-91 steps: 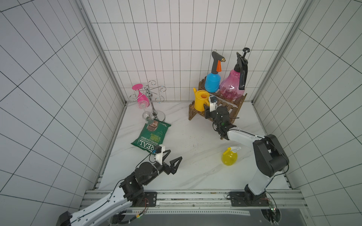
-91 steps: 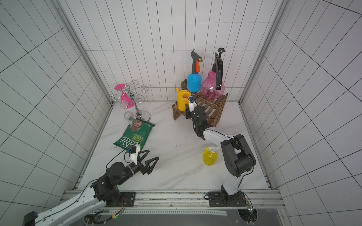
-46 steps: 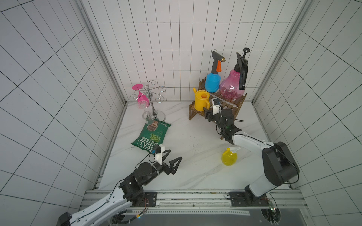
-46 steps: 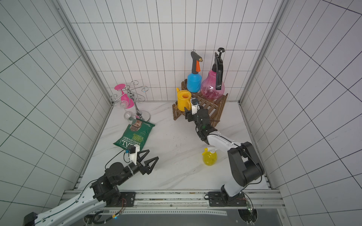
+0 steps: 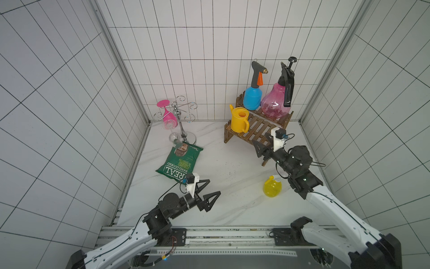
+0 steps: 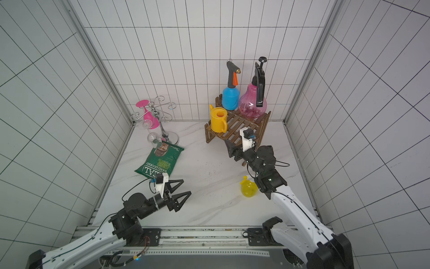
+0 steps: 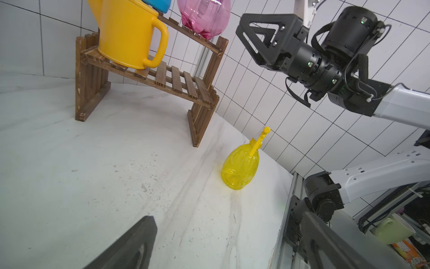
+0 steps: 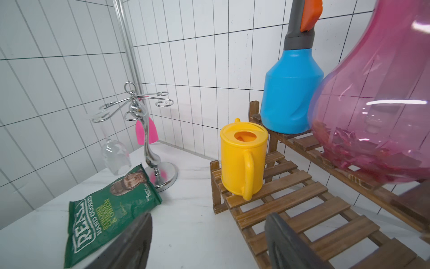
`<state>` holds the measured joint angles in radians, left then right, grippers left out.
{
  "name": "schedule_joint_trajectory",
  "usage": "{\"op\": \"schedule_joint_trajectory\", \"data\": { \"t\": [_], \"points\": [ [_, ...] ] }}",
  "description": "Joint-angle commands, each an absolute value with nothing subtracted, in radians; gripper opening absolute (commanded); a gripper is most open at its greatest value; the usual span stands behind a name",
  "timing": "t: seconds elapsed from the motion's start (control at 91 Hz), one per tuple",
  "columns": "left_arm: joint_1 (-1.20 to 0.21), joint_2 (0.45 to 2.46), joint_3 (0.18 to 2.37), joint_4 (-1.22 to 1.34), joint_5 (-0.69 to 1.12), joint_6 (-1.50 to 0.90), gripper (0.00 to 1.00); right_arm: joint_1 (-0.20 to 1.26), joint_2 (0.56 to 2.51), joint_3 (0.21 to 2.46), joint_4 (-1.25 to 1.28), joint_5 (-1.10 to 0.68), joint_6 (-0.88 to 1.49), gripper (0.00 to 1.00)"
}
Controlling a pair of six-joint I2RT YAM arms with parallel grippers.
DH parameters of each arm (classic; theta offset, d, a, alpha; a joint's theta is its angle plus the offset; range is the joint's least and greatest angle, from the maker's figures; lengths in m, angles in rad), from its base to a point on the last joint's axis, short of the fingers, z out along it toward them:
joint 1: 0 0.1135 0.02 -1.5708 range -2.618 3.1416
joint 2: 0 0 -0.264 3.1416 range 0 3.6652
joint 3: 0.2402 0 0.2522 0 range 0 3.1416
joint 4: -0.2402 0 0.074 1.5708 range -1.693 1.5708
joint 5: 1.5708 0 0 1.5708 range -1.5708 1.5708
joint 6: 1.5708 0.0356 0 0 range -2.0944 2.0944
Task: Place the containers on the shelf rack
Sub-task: 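Place the container on the shelf, then pick up a container from the center of the board.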
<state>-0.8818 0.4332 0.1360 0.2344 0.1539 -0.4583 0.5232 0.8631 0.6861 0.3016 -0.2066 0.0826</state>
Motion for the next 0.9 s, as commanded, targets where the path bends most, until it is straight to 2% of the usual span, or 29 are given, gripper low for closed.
{"op": "schedule_joint_trajectory", "data": {
  "t": [0.0, 0.165, 0.33, 0.429, 0.539, 0.89],
  "points": [
    [-0.881, 0.474, 0.133, 0.357, 0.238, -0.475, 0.98, 0.519, 0.687, 0.629, 0.152, -0.261, 0.135, 0.81],
    [-0.933, 0.591, 0.169, 0.460, 0.199, -0.468, 0.98, 0.517, 0.383, 0.474, 0.053, -0.142, 0.144, 0.88],
    [-1.090, 0.831, 0.286, 0.485, 0.050, -0.347, 0.98, 0.517, 0.185, 0.391, -0.017, 0.053, 0.177, 0.92],
    [-1.157, 0.979, 0.379, 0.471, -0.011, -0.261, 0.98, 0.516, 0.143, 0.381, -0.061, 0.114, 0.203, 0.92],
    [-1.167, 1.107, 0.456, 0.466, -0.014, -0.229, 0.98, 0.516, 0.136, 0.373, -0.084, 0.163, 0.234, 0.92],
    [-1.167, 1.316, 0.591, 0.480, 0.036, -0.209, 0.98, 0.514, 0.115, 0.367, -0.113, 0.254, 0.289, 0.93]
  ]
}}
